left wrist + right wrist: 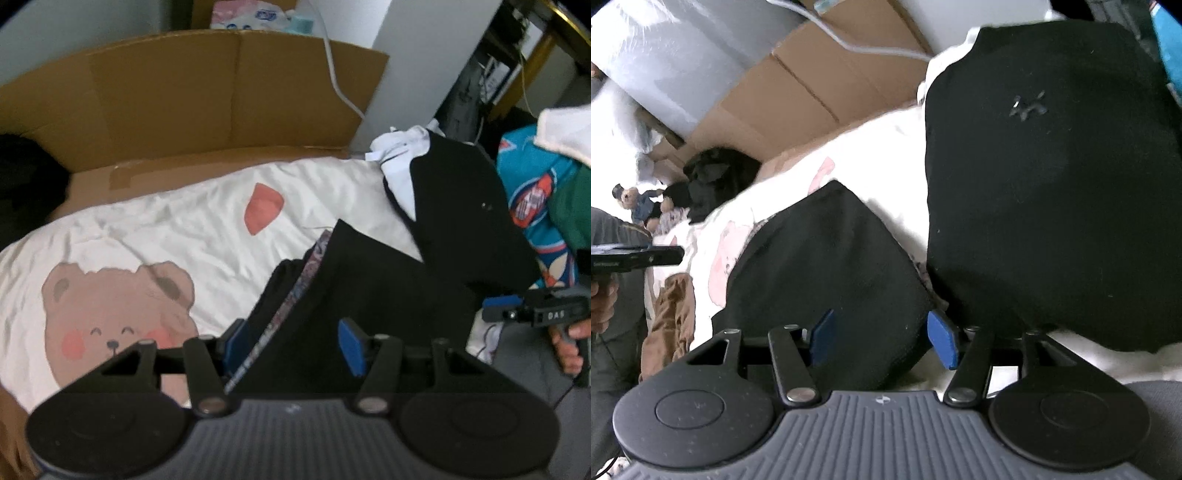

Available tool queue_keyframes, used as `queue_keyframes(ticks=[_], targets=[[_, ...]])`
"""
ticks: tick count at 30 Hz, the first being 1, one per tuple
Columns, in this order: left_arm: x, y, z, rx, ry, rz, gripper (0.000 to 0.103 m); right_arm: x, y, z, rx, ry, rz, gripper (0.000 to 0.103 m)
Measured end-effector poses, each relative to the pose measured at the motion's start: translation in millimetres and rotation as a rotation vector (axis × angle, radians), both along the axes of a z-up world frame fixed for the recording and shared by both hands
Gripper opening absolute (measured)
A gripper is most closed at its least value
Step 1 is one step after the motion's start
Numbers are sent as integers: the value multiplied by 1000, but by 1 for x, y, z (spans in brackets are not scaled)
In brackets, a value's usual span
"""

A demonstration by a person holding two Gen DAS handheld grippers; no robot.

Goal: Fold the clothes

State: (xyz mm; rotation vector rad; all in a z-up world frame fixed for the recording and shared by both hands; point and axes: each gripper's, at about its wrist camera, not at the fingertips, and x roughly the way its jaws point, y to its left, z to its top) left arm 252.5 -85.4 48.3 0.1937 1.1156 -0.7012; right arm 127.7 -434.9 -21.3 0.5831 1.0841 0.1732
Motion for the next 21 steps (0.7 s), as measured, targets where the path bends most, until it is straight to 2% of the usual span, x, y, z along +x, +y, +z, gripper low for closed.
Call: queue_keyframes(ticks=[4,6,8,10,13,19,21], targets=[[23,-9,-22,-38,43,-78,58,8,8,-3,-17,3,31,61],[36,-16,-32,-23,52,-99,64,11,9,-4,-20,16,24,61],[47,-24,-40,-6,69,-116,63,12,12,-4,-30,22,16,61],[52,-34,-42,-36,86,-166,64,8,12,-4,-19,34,-15,61],[58,-55,-43,-60,93,-255,73,1,10,-6,1,70,-90,61],[64,-73,-58,-23,95,-260,74,-6,14,-4,-48,93,-138,65],[62,-77,-60,-8,78,-276,81,-7,14,-6,-62,100,-148,67]])
